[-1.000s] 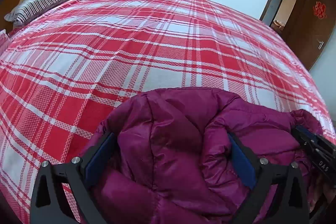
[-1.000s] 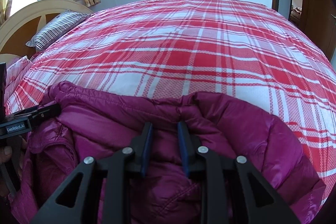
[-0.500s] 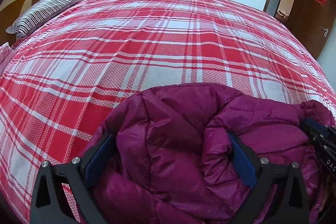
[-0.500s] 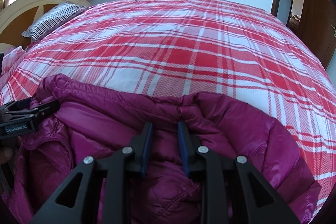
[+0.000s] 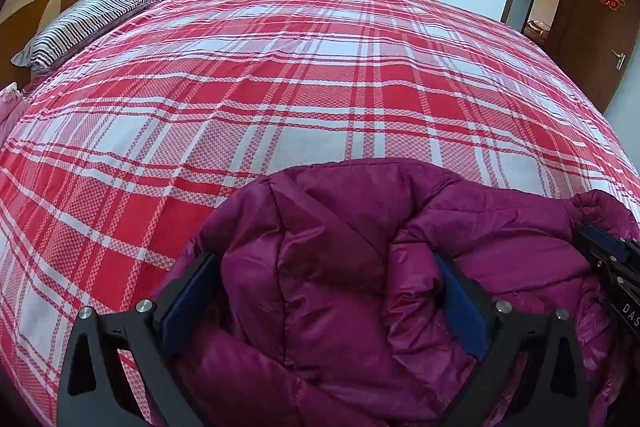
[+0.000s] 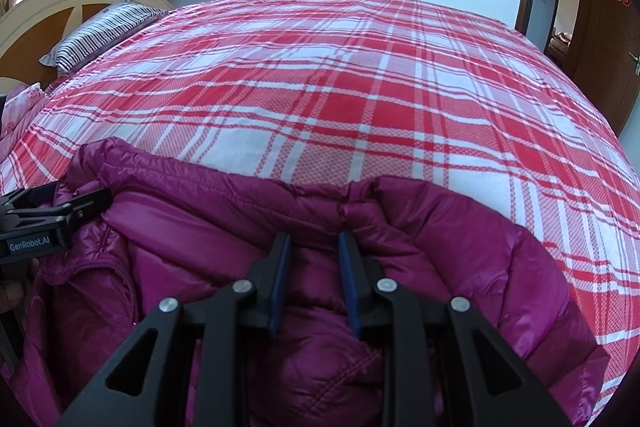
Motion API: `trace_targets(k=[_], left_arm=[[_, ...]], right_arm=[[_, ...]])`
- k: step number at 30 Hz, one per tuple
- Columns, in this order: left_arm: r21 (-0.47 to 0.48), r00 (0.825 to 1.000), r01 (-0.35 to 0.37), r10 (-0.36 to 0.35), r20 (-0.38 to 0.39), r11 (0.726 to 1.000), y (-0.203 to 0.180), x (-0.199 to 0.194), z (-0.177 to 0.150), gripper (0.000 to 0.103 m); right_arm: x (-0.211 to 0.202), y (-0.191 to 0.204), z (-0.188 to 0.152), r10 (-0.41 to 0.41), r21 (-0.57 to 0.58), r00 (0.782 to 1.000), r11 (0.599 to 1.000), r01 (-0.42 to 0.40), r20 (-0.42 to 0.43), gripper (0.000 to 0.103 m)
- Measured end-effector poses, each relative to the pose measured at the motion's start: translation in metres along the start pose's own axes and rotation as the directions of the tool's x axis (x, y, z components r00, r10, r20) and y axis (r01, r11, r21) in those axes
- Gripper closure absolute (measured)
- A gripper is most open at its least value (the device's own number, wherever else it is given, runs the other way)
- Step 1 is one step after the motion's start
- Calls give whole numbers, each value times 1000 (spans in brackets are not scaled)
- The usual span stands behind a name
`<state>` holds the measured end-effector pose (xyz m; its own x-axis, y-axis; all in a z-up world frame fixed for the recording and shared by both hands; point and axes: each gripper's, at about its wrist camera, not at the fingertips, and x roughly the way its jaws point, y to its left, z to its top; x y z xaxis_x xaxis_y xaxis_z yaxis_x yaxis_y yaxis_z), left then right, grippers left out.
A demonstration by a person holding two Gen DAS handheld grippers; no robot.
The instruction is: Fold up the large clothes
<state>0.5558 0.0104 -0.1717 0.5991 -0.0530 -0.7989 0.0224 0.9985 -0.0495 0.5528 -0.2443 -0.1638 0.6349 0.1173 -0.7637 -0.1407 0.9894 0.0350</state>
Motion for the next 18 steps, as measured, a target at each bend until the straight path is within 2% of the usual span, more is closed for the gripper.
trace_targets(k=[18], left_arm=[[9,1000,-10,10,5,1000,-3,0,1,1]], right_arm=[[1,1,1,1,-6,1000,1000,-1,3,76]])
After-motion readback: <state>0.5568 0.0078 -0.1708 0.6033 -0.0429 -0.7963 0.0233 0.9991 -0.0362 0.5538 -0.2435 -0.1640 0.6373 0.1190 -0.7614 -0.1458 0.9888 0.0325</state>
